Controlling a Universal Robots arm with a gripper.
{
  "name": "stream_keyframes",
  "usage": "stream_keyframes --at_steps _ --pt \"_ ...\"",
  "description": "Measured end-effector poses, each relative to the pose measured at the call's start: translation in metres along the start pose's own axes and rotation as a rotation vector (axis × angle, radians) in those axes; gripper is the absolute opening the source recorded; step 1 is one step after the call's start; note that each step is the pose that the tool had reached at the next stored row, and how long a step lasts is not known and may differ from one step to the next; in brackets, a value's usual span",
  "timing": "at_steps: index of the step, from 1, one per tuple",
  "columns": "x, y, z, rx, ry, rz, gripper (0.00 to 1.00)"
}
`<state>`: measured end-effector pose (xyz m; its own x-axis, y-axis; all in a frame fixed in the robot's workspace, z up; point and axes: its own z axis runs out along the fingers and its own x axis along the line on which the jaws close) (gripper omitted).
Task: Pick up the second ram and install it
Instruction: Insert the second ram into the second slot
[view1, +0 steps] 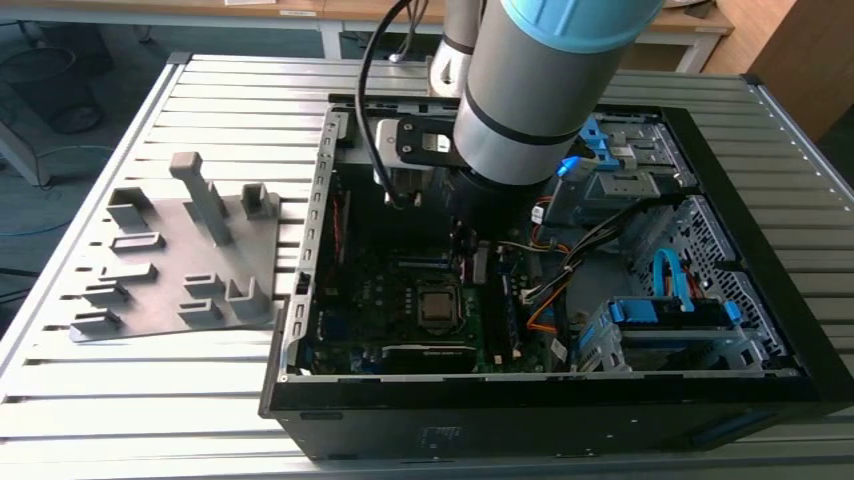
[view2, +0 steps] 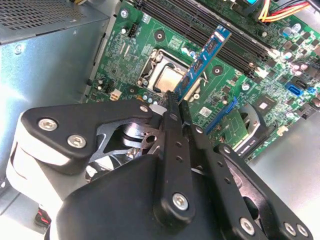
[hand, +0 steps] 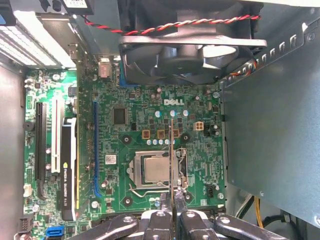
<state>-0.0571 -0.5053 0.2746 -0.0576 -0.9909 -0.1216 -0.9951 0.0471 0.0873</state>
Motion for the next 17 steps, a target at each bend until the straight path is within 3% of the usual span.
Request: stream_keyframes --at_steps 6,17 --pt "0.0000 0.0000 0.0000 0.0056 -0.0040 0.045 0.14" --pt "0.0000 0.0000 0.0004 0.0249 -0.0179 0.202 0.14"
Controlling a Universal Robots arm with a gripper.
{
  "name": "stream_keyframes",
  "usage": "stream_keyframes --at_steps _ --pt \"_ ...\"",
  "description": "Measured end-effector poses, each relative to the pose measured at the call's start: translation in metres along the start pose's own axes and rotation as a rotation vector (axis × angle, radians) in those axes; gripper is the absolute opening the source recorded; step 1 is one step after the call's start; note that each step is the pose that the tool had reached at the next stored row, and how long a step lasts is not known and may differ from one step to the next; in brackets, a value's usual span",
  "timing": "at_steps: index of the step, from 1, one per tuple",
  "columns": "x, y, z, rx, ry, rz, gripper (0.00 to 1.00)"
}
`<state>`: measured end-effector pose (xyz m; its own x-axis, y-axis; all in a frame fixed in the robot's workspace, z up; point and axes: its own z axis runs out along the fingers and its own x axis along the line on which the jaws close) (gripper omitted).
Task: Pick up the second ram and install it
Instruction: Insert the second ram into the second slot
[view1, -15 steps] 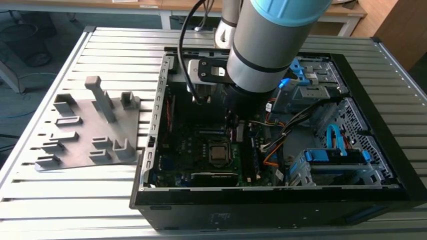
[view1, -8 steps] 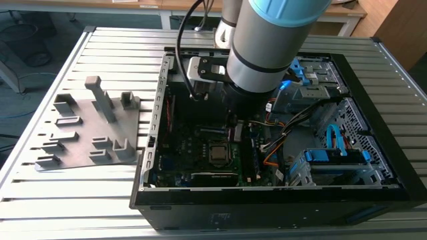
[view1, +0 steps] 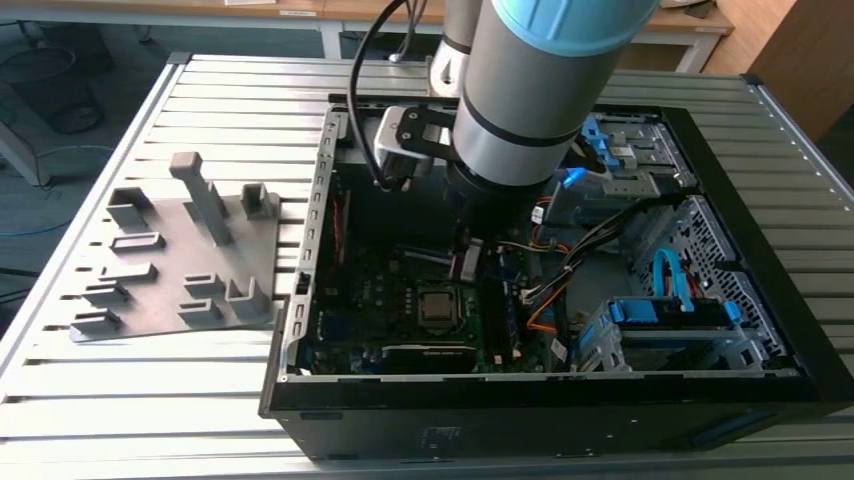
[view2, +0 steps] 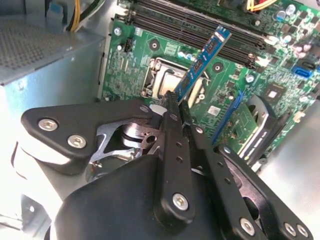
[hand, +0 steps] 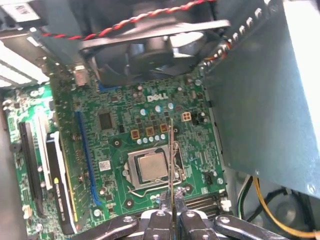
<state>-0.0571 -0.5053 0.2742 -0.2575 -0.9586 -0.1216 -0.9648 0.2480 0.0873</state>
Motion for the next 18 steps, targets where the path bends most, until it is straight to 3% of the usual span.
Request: stream_keyframes --at_steps 8,18 --pt "0.0000 -0.0001 0.0005 0.0137 -0.0099 0.112 0.14" --pt "0.0001 -0.0001 0.0009 0.0195 -0.0140 0.159 0.14"
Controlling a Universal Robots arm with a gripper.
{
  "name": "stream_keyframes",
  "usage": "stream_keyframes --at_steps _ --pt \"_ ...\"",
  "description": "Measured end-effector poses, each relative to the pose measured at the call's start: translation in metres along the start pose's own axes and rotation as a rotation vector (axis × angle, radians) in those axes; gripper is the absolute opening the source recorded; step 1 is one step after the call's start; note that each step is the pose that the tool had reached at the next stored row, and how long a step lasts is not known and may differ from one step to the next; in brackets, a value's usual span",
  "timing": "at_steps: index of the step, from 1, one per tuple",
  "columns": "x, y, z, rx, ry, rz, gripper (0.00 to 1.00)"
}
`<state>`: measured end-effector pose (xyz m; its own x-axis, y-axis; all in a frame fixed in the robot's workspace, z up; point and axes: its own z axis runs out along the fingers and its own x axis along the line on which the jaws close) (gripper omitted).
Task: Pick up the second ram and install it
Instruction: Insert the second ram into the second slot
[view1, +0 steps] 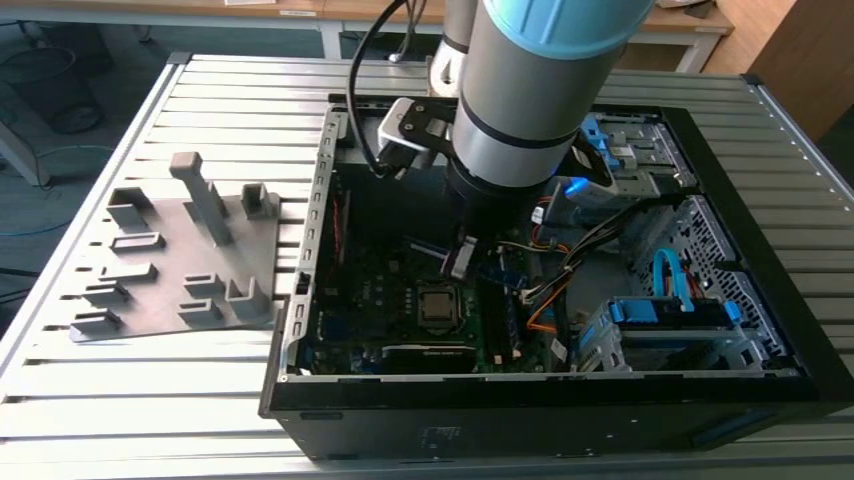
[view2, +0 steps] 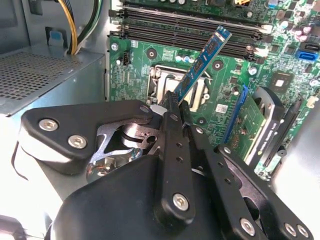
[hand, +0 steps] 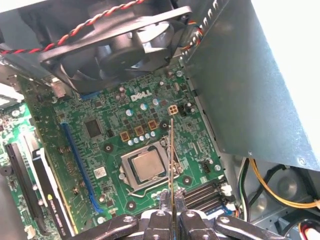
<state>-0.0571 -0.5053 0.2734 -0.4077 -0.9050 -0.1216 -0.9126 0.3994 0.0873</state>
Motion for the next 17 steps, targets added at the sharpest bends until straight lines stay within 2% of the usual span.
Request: stream_keyframes --at_steps 17 --pt "0.0000 0.0000 0.0001 0.0164 -0.0118 0.133 0.14"
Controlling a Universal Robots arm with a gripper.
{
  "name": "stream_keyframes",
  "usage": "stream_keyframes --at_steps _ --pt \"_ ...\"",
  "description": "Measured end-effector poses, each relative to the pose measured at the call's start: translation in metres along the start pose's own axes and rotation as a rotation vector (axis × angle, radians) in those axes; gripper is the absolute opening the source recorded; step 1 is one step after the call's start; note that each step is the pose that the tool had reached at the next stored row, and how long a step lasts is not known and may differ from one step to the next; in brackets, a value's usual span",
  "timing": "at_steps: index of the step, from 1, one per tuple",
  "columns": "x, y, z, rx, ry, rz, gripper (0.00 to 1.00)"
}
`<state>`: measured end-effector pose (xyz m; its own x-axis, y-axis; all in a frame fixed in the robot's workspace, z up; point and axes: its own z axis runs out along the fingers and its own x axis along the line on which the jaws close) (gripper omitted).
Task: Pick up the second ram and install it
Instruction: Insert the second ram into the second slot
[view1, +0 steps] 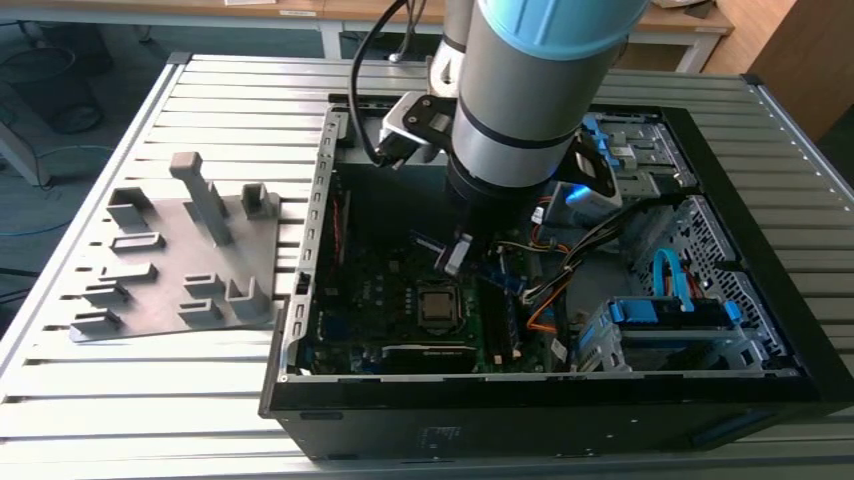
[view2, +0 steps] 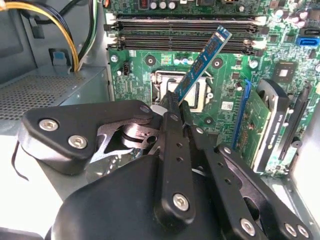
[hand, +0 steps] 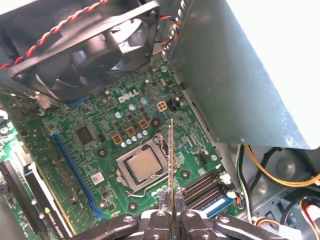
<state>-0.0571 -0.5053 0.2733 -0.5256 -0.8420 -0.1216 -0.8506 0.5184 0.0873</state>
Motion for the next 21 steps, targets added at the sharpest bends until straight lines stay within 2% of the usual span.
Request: stream_keyframes --at_steps 21 --pt "0.0000 0.0000 0.0000 0.0221 -0.0159 0.180 0.14"
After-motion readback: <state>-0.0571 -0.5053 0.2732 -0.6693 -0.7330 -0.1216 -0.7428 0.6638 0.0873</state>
